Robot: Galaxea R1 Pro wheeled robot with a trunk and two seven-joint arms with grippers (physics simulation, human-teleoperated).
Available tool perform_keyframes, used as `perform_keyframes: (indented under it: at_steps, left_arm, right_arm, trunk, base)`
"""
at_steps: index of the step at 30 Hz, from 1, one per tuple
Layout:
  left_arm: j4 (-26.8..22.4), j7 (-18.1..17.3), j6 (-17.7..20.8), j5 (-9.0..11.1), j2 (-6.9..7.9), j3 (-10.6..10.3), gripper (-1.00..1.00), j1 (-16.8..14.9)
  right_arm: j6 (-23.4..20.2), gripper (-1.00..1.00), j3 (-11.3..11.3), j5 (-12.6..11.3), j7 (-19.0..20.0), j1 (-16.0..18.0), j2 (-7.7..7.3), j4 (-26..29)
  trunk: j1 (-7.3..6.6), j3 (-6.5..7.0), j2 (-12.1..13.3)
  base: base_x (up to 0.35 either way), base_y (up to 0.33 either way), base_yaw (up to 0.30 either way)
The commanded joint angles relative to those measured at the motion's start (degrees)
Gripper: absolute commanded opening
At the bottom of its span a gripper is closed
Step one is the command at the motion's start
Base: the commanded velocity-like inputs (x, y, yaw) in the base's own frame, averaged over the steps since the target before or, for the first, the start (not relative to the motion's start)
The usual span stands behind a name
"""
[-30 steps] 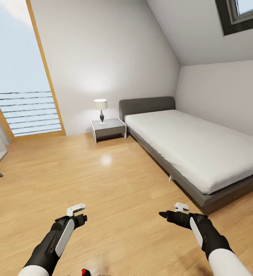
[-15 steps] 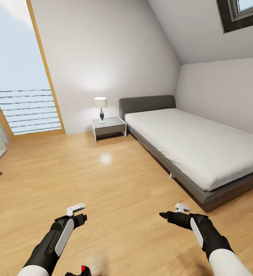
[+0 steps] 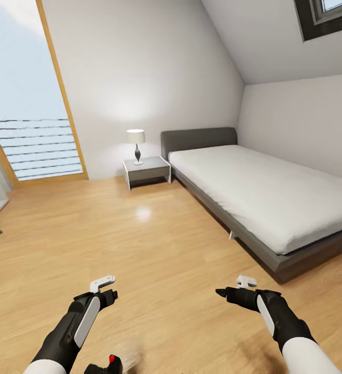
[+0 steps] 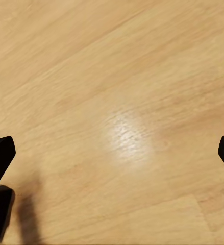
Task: Attach the digital camera to the camera tripod in the bedroom.
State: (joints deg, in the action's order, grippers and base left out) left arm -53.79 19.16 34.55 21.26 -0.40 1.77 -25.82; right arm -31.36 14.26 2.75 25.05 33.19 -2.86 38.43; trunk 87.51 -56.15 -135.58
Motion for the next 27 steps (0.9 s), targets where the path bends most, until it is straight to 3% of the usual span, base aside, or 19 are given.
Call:
perform_keyframes:
  at_steps: [1, 19, 27]
  left_arm:
    - [-0.1, 0.4, 0.2, 0.6, -0.04, 0.1, 1.00, 0.0]
    - [-0.1, 0.3, -0.1, 0.6, 0.17, 0.3, 1.00, 0.0]
    - [-0.2, 0.4, -0.1, 0.7, 0.16, 0.3, 1.00, 0.0]
  right_arm:
    - [-0.3, 1.00, 0.2, 0.3, 0.4, 0.0, 0.04, 0.1]
    - [-0.3, 1.00, 0.3, 0.4, 0.3, 0.0, -0.04, 0.6]
    - [-0.3, 1.00, 0.4, 0.4, 0.4, 0.0, -0.07, 0.4]
  trunk:
    - [0.21, -0.24, -0.4]
    - [4.17, -3.47, -7.7]
    - [4.37, -5.24, -7.8]
  base:
    - [0.000, 0.000, 0.000]
    - [0.000, 0.000, 0.000]
    - [0.000, 0.000, 0.000]
